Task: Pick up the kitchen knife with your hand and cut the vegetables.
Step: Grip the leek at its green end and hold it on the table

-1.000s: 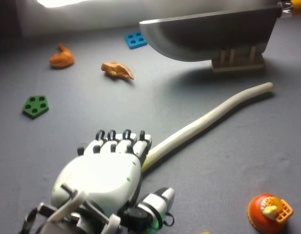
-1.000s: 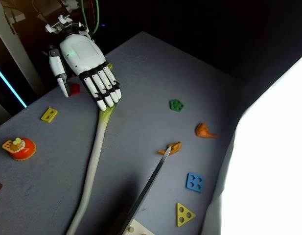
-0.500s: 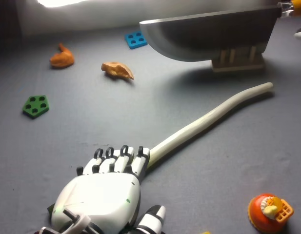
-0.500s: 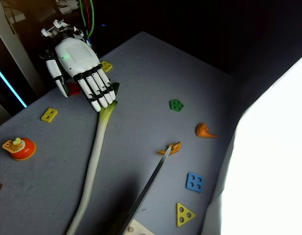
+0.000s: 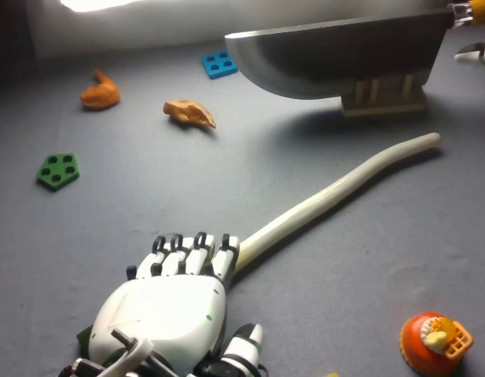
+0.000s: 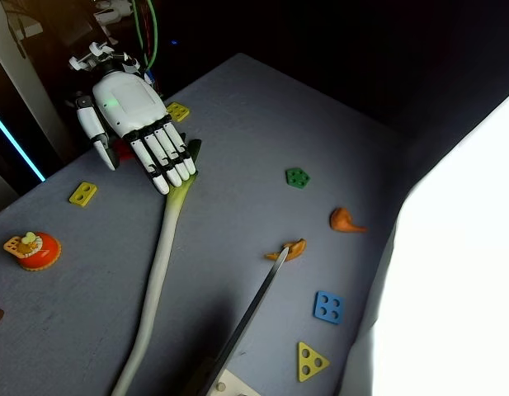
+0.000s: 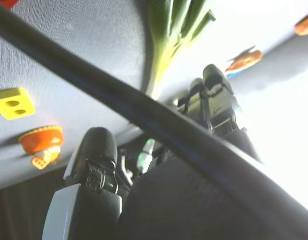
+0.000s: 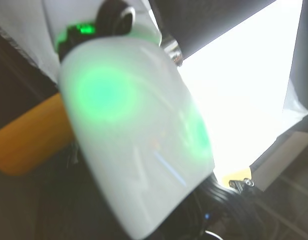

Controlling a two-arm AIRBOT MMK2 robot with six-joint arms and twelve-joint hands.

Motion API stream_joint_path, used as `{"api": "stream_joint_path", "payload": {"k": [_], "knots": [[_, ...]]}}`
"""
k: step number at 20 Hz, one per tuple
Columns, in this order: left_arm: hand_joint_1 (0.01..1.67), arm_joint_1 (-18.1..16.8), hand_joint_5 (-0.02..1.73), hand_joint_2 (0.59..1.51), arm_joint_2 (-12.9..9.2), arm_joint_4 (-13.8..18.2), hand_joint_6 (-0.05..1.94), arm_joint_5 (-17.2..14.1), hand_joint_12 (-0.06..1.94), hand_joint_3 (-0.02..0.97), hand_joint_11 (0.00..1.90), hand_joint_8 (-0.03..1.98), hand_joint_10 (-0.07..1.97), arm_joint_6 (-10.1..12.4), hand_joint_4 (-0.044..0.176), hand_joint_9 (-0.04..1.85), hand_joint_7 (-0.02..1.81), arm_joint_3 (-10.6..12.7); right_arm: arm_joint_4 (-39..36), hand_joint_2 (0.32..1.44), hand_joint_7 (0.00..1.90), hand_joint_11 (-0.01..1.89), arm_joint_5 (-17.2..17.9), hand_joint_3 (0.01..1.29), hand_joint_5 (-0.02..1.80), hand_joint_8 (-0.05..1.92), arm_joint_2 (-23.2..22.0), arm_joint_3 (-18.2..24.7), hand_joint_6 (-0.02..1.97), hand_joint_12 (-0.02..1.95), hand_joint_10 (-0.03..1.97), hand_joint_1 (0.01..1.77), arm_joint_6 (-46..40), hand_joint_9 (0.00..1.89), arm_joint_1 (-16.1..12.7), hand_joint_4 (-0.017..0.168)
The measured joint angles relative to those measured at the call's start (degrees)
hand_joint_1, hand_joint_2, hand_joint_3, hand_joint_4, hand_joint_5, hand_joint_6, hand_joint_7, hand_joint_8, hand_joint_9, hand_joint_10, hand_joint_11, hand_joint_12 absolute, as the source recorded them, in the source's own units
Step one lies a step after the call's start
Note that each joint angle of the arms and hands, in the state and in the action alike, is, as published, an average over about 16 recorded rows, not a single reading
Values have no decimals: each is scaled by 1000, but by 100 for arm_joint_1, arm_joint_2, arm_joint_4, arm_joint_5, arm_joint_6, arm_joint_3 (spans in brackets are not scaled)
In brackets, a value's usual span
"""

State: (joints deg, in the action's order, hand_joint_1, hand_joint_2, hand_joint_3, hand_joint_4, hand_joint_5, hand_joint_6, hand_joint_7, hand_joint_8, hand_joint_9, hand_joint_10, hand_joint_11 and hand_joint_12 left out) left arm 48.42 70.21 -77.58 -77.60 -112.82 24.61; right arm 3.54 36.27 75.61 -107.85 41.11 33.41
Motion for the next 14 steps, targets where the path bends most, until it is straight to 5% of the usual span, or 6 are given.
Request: {"api": "stream_joint_path", "payload": {"k": [14], "knots": [[252,-237,22,1482,235,-315,3,7,70,10,16,2,8,-303,28,19,19,112,38,976,38,21,59,16,41,17,261,-243,33,61,34,1061,-27,45,-6,8]]}}
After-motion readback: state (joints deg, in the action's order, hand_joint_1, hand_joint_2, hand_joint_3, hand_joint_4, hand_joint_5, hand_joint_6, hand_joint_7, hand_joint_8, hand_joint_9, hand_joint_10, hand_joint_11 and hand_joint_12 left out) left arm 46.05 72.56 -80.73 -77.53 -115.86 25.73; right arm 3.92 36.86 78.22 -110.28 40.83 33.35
